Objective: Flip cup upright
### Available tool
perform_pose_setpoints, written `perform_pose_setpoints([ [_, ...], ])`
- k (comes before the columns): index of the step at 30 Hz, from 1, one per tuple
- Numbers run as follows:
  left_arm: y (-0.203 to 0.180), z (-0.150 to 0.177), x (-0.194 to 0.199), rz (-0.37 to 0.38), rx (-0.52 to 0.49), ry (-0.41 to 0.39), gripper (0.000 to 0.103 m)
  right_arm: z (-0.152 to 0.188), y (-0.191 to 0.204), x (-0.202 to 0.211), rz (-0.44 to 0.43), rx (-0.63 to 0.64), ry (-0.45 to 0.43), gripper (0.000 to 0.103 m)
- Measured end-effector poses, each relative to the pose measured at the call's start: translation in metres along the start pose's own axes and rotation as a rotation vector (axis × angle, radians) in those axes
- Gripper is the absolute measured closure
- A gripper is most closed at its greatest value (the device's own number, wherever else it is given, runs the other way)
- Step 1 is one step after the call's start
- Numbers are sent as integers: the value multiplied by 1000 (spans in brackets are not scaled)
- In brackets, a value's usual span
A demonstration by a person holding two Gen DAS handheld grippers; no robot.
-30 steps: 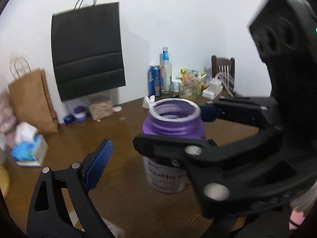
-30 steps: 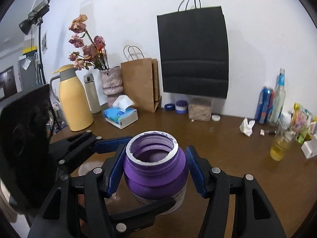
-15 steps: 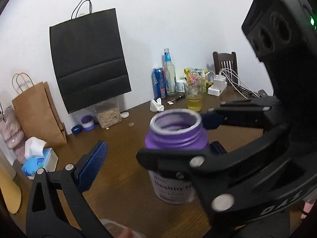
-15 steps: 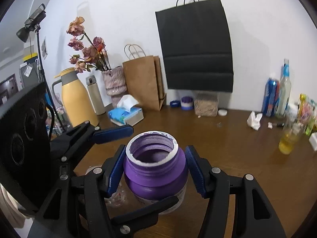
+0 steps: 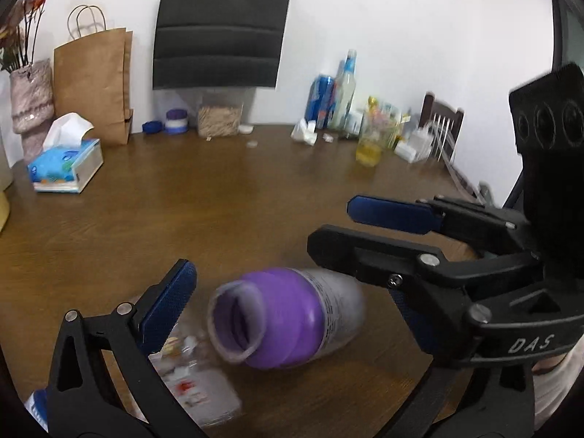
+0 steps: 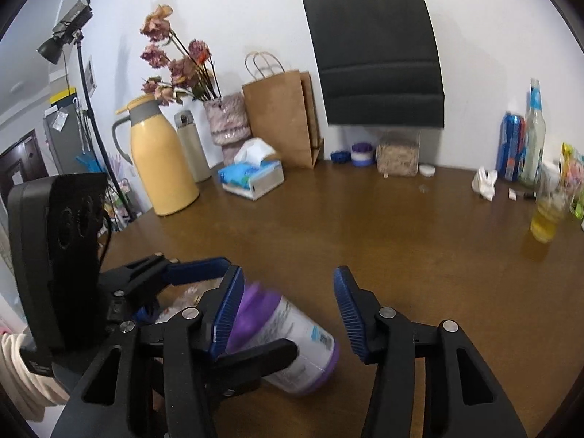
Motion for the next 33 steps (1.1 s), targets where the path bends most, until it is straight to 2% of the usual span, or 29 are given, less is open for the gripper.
perform_pose_setpoints([
  [2, -3, 6, 2, -30, -27, -6, 2, 7, 1, -3, -9, -14, 9, 47],
  [4, -7, 10, 1, -45, -65, 1, 13, 11, 1, -4, -19, -23, 14, 47],
  [6, -7, 14, -3, -56, -84, 16, 33, 17, 2, -7, -15, -30, 30, 47],
  [7, -4, 17, -7, -70, -81, 31, 36, 21, 2, -8, -11, -33, 32, 47],
  [11, 8, 26, -16, -71, -54, 109, 35, 33, -3, -4, -10, -42, 46, 47],
  [13, 10, 26, -8, -66, -57, 91, 27, 37, -8, 6, -2, -42, 34, 47],
  [15, 7, 27, 0, -39, -88, 79, 8, 43, -14, 18, 15, -38, 31, 47],
  [17, -4, 32, -5, 7, -148, 136, 8, 48, -22, 25, 36, -52, 36, 47],
  [18, -7, 36, -10, 10, -168, 165, 12, 53, -26, 28, 40, -68, 42, 47],
  [19, -9, 38, -14, -18, -179, 178, 24, 57, -29, 29, 42, -85, 47, 47],
  [20, -11, 38, -16, -38, -185, 183, 42, 62, -31, 29, 43, -101, 52, 47],
  [21, -14, 37, -19, -40, -183, 192, 47, 67, -32, 30, 42, -114, 57, 47],
  [25, -19, 27, -28, 28, -102, 201, 47, 84, -34, 27, 26, -162, 70, 47],
  [28, -12, 18, -38, 54, 12, 278, 45, 94, -31, 25, 2, -189, 81, 46],
  [29, -11, 17, -41, 81, 45, 314, 36, 98, -29, 25, -4, -195, 79, 39],
  [30, -11, 16, -43, 115, 76, 342, 26, 99, -27, 25, -10, -204, 72, 26],
  [32, -15, 15, -41, 169, 115, 348, 24, 99, -23, 25, -17, -221, 46, 16],
  [33, -20, 14, -38, 203, 112, 351, 24, 98, -20, 24, -31, -232, 39, 16],
])
Point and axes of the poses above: each gripper's, at about its wrist camera, not at the fingertips, and x roughly against the way its jaws point, y to its left, z to its underside, the point moved 6 cm from there along -x, roughly the way its jaws point, and after that the axes turned 5 degrees about y, right-handed, at the moved point
